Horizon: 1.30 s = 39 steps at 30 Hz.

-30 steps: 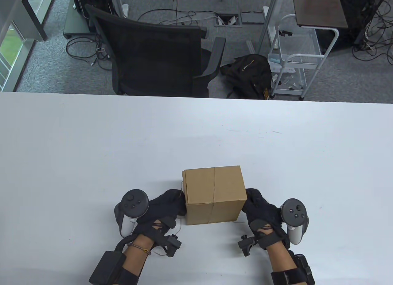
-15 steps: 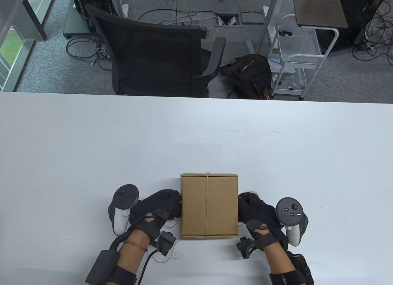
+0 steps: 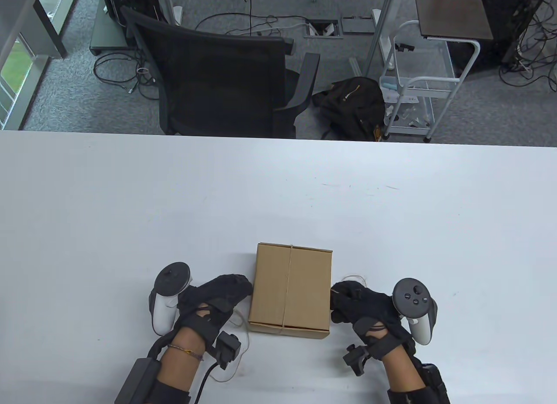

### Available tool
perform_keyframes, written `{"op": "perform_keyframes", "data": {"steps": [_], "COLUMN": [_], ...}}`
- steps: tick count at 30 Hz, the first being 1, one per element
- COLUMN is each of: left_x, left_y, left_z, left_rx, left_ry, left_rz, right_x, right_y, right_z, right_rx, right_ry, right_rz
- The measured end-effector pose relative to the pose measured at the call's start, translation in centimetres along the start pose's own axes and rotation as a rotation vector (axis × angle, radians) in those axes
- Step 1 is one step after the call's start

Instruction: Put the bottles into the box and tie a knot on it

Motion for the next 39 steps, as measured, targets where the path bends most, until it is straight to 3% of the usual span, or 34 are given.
{"op": "perform_keyframes", "data": {"steps": [4, 7, 9, 10, 12, 15, 20, 22, 26, 35, 39], "left_x": [0.8, 1.6, 1.9, 1.8, 1.6, 1.2, 0.9, 1.2, 2.2, 3.5, 3.9], "left_y": [2.4, 3.9, 4.6, 4.8, 4.8, 4.6, 4.5, 4.8, 5.8, 5.8, 5.5], "left_z": [-1.2, -2.6, -3.4, -4.2, -4.9, -5.0, -4.9, -5.1, -5.7, -4.3, -3.9], "left_rx": [-0.268, -0.554, -0.736, -0.866, -0.961, -0.943, -0.941, -0.956, -0.929, -0.88, -0.735], "left_ry": [0.069, 0.193, 0.273, 0.291, 0.315, 0.291, 0.278, 0.268, 0.257, 0.325, 0.261], "left_rz": [-0.147, -0.194, -0.22, -0.25, -0.256, -0.273, -0.307, -0.343, -0.423, -0.335, -0.311], "right_x": [0.4, 1.2, 1.9, 2.6, 3.2, 3.2, 1.5, 1.4, 2.8, 3.9, 4.4], "right_y": [2.4, 4.6, 6.2, 7.2, 8.0, 7.7, 5.7, 5.6, 8.1, 9.9, 10.5], "right_z": [0.5, 1.2, 1.2, 0.7, 0.5, 1.2, 2.4, 2.2, 3.4, 4.9, 5.6], "right_rx": [0.11, 0.31, 0.463, 0.522, 0.543, 0.563, 0.423, 0.378, 0.708, 0.898, 0.956], "right_ry": [0.039, 0.103, 0.059, -0.032, -0.123, -0.133, -0.027, -0.058, -0.136, -0.178, -0.193], "right_rz": [-0.15, -0.293, -0.417, -0.491, -0.588, -0.642, -0.568, -0.536, -0.639, -0.658, -0.665]}}
Point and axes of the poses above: the tracker on the back of each hand, its own y axis roughly to the thumb side, its own x axis roughly from the fingertips to the wrist, z = x × y, the point moved 4 cm from there along -x, roughly from the wrist to the fingertips, and after that the axes turned 7 degrees about -y, right-handed, at the moved point
